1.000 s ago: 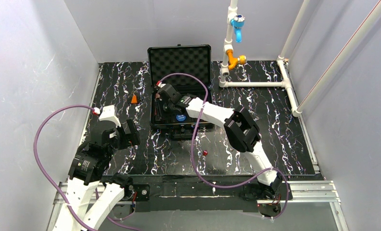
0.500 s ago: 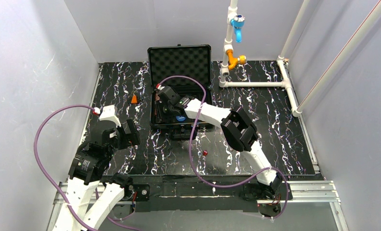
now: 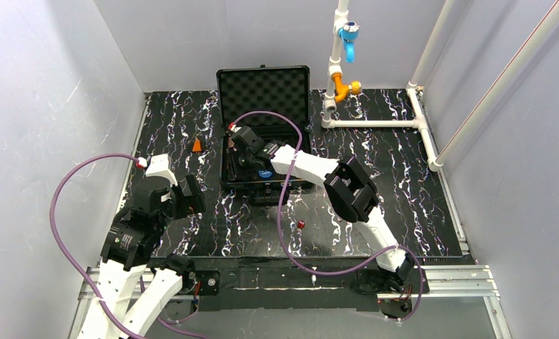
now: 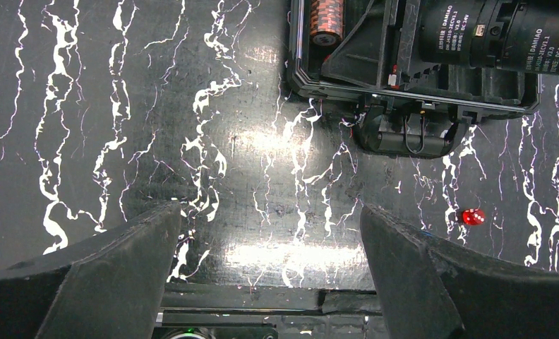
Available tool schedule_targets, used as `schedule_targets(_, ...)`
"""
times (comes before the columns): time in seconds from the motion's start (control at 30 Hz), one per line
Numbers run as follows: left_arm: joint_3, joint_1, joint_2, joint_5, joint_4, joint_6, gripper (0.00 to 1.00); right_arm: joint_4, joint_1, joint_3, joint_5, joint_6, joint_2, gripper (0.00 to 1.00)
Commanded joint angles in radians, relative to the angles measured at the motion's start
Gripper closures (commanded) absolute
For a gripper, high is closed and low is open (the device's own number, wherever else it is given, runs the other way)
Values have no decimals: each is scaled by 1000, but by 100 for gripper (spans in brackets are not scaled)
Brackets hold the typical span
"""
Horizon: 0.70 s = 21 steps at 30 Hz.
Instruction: Pack up texas hold em set
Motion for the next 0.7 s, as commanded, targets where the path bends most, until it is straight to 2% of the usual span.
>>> schedule_targets(0.0, 0, 8, 10, 4, -4, 15, 2, 38, -8, 38, -20, -17, 2, 80)
schedule_targets(0.37, -1, 11, 7, 6, -4, 17, 2, 36, -12, 50, -22, -21, 2, 53)
schedule_targets(0.67, -2, 12, 10, 11, -3, 18, 2, 23, -14, 60, -27, -44, -20, 49)
